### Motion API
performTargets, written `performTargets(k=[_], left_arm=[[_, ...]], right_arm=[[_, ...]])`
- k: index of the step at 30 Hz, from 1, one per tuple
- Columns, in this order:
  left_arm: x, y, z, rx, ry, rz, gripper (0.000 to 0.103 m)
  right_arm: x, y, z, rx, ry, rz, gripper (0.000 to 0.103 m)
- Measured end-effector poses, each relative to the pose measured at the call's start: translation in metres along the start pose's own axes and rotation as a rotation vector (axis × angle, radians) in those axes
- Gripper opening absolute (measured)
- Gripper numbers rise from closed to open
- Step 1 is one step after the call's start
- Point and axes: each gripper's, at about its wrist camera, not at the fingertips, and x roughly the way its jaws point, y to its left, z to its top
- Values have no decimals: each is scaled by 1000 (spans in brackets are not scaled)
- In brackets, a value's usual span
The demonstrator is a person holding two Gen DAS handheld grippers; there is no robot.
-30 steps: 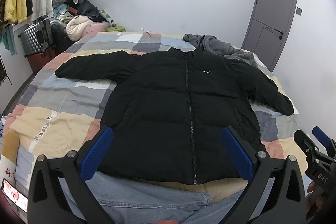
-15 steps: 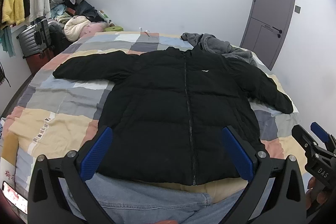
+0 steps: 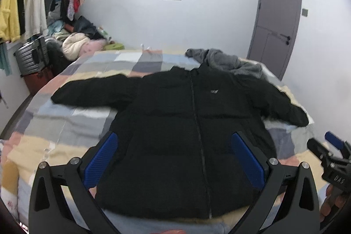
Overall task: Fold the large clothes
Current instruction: 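Grasp the black jacket sleeve cuff with the right tool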
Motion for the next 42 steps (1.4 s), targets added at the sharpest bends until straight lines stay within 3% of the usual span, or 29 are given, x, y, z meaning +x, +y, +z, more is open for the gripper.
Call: performTargets(k=[4, 8, 10, 15, 19, 25, 30, 34, 38, 42], left_arm=[[31, 0, 15, 25, -29, 3, 103], [75, 9, 27, -7, 35, -56, 103], [89, 17, 25, -31, 33, -84, 103], [125, 26, 10, 17, 77, -34, 103], [142, 31, 2, 8, 104, -48, 103], [162, 42, -5, -8, 92, -38, 103], [174, 51, -9, -43, 102, -32, 103], [187, 52, -14, -68, 123, -39, 103], [202, 49, -20, -84, 143, -34, 103], [212, 45, -23, -93, 163, -49, 103]], right_arm=[[12, -11, 6, 23, -26, -33, 103], [26, -22, 13, 27, -44, -67, 103], [33, -28, 17, 22, -50, -84, 103], [48, -48, 29, 24, -94, -107, 103], [63, -75, 42, 51, -114, -109, 103], [108, -154, 58, 224, -69, -70, 103], [155, -229, 50, 335, 17, -157, 103], [182, -291, 29, 444, 59, -185, 103], [210, -368, -10, 682, 87, -165, 103], [227, -419, -42, 854, 72, -158, 102]])
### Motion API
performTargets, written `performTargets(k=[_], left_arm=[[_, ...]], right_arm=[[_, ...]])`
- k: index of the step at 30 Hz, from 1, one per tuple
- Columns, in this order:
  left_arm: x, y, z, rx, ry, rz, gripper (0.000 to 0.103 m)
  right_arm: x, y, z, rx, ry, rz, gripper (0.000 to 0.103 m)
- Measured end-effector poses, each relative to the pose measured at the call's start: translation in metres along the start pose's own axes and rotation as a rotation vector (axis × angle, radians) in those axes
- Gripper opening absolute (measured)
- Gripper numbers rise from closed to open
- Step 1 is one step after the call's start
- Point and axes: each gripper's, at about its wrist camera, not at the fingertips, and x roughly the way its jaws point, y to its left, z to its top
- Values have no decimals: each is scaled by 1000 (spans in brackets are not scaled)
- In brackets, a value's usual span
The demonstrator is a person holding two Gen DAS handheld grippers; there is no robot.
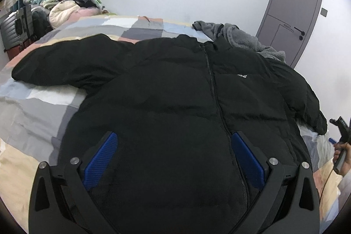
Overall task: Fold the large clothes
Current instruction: 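Grasp the black jacket sleeve cuff with the right tool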
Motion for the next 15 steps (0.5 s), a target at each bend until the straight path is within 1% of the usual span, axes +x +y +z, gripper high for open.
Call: performTargets(k=[3, 5, 7, 10, 12, 13, 14, 15], left_arm=[[10, -6, -1, 9, 2, 8, 103], [16, -9, -1, 15, 4, 6, 103], [22, -10, -1, 9, 6, 2, 103], [29, -11, 0, -7, 11, -3, 103], [34, -12, 2, -16, 5, 7, 103], [35, -12, 2, -16, 1, 10, 103], [37, -13, 3, -15, -2, 14, 103], [39, -15, 4, -15, -5, 17, 103]], right_arm=[[19, -35, 13, 115, -20, 41, 100], [31, -49, 22, 176, -35, 71, 100], [40, -58, 31, 212, -68, 98, 100], [53, -61, 50, 214, -117, 112, 100], [61, -65, 62, 219, -130, 120, 97], [67, -66, 69, 222, -135, 121, 92], [72, -66, 73, 223, -142, 117, 84], [76, -66, 78, 222, -156, 109, 81]])
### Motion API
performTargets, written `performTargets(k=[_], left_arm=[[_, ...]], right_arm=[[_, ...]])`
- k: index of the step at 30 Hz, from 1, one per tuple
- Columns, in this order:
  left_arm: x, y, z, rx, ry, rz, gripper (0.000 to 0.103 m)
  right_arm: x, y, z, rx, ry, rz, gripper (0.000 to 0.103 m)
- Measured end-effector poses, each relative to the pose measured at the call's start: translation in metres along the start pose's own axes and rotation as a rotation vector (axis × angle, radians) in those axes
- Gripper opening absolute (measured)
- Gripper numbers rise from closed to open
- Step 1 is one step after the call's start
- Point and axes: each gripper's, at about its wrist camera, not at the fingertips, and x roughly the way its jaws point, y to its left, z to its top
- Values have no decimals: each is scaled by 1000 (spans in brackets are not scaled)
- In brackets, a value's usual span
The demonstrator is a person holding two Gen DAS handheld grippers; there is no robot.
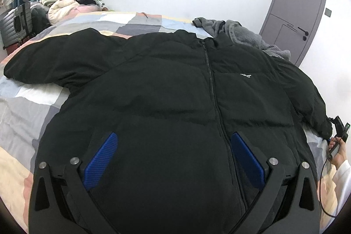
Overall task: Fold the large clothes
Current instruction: 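Grasp the black jacket sleeve cuff with the right tool, then lift the sleeve with the right tool and fold it across the jacket body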
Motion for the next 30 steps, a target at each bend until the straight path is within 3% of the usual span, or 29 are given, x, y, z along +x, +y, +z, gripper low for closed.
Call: performTargets(k=[2, 3, 7, 11, 15, 20, 30], left_arm=[[4, -2, 2, 1, 2, 0, 103], [5, -3, 2, 1, 3, 2, 103], [11, -7, 4, 16, 6, 15, 103], [16, -9, 5, 30, 23, 26, 103], [17, -9, 8, 40, 25, 38, 103], [15, -11, 13, 68, 16, 48, 103], [-4, 0, 20, 121, -1, 40, 103]], right_arm=[[9, -1, 10, -5, -9, 25, 53], [15, -1, 14, -6, 0, 34, 47], [37, 13, 23, -74, -12, 33, 44], [45, 27, 33, -131, -13, -7, 21], [43, 41, 48, -194, -19, -44, 15], [23, 61, 70, -242, -96, -57, 9], [-33, 117, 89, -311, -189, -132, 8]])
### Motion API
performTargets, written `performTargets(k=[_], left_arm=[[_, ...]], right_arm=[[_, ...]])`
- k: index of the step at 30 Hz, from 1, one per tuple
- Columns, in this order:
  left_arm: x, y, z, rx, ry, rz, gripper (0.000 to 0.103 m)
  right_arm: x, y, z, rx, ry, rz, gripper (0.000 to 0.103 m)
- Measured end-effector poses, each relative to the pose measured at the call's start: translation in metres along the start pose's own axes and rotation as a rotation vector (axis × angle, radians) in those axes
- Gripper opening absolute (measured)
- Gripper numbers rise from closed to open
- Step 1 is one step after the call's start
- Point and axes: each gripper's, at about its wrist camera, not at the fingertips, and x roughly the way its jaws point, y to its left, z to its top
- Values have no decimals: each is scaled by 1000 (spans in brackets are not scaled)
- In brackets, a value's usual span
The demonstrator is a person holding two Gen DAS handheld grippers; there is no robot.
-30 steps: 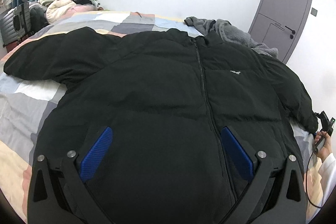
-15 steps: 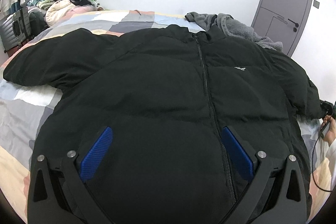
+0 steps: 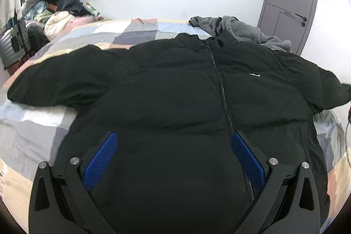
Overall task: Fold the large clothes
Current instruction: 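Lift the sleeve with the right tool and fold it across the jacket body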
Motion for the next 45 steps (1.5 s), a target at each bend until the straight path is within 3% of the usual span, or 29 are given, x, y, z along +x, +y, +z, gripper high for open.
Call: performTargets(k=[7, 13, 22, 27, 29, 34, 40, 45], left_arm=[[-21, 8, 0, 28, -26, -8, 103], [-48, 15, -3, 30, -62, -56, 103], [-74, 33, -8, 36, -112, -86, 103], [-79, 49, -15, 34, -125, -87, 103], [-81, 57, -16, 23, -122, -99, 103], [-87, 76, -17, 15, -153, -103, 103], [-80, 107, -20, -12, -167, -36, 103], [-61, 141, -20, -107, -111, -19, 103]], right_arm=[[-70, 71, 25, -61, -74, 29, 9], [-150, 172, 38, -222, -158, 99, 10], [-251, 348, -11, -484, -245, 229, 11], [-289, 437, -72, -586, -241, 344, 12], [-299, 474, -112, -642, -228, 391, 12], [-295, 545, -199, -752, -158, 501, 12], [-268, 591, -298, -814, -32, 617, 12], [-243, 614, -409, -883, 119, 675, 14]])
